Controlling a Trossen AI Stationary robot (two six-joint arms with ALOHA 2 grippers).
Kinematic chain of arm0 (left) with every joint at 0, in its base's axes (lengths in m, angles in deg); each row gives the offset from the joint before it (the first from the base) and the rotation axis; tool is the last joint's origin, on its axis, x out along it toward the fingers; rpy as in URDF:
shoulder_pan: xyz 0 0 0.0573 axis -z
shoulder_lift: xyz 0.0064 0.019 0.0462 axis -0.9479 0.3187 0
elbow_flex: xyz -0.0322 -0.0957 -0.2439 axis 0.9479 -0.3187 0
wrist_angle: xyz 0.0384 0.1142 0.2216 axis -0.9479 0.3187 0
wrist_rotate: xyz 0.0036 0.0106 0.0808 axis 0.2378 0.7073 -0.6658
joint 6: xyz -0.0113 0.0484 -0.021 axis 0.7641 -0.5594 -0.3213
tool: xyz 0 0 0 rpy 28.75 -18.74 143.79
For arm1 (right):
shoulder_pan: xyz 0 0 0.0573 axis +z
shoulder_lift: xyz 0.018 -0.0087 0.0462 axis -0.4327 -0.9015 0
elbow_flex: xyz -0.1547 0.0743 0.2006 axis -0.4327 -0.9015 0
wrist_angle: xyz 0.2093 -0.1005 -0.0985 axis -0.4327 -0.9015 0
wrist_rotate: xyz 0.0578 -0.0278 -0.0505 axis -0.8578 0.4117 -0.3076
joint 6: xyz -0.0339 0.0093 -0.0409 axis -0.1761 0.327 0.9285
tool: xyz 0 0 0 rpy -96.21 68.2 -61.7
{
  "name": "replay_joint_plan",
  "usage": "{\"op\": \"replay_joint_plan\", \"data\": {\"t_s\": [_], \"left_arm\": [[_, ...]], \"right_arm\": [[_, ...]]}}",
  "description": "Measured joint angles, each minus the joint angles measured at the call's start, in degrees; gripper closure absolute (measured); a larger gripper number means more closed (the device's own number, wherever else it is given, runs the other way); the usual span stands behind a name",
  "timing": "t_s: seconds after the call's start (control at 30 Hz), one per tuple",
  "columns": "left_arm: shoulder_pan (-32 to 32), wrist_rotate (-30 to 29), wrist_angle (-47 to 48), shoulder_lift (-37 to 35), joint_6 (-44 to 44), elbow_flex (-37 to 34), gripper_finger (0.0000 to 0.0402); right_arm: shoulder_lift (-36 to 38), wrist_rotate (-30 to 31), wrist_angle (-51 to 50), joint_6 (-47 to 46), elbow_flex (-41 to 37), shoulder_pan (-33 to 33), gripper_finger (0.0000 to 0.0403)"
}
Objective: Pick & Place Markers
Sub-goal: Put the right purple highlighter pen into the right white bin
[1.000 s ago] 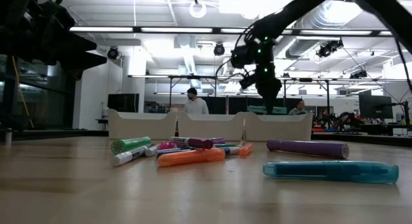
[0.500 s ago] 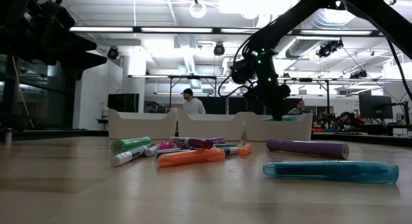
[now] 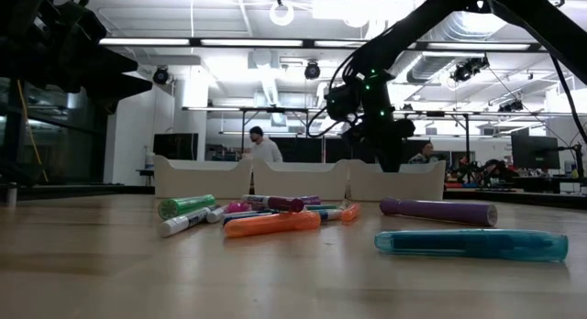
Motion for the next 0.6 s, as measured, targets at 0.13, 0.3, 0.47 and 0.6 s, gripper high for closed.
{"op": "replay_joint_plan", "data": {"t_s": [0.13, 0.3, 0.47, 0.6], "left_arm": [[0.02, 0.0, 0.0, -0.01, 0.02, 0.0, 0.0182], [0.0, 0.0, 0.0, 0.0, 0.02, 0.0, 0.0182], [0.02, 0.0, 0.0, -0.02, 0.02, -0.02, 0.0182], [0.01, 0.0, 0.0, 0.0, 0.01, -0.01, 0.0182]], "right_arm": [[1.34, -0.04, 0.15, -1.71, 0.0, 0.6, 0.0271], [4.51, -0.33, 0.44, -10.19, 0.0, 0.8, 0.0251], [7.72, 2.62, -0.77, -30.34, 0.0, 2.07, 0.0218], [9.63, 2.33, -2.54, -42.14, 0.0, 4.11, 0.0197]]}}
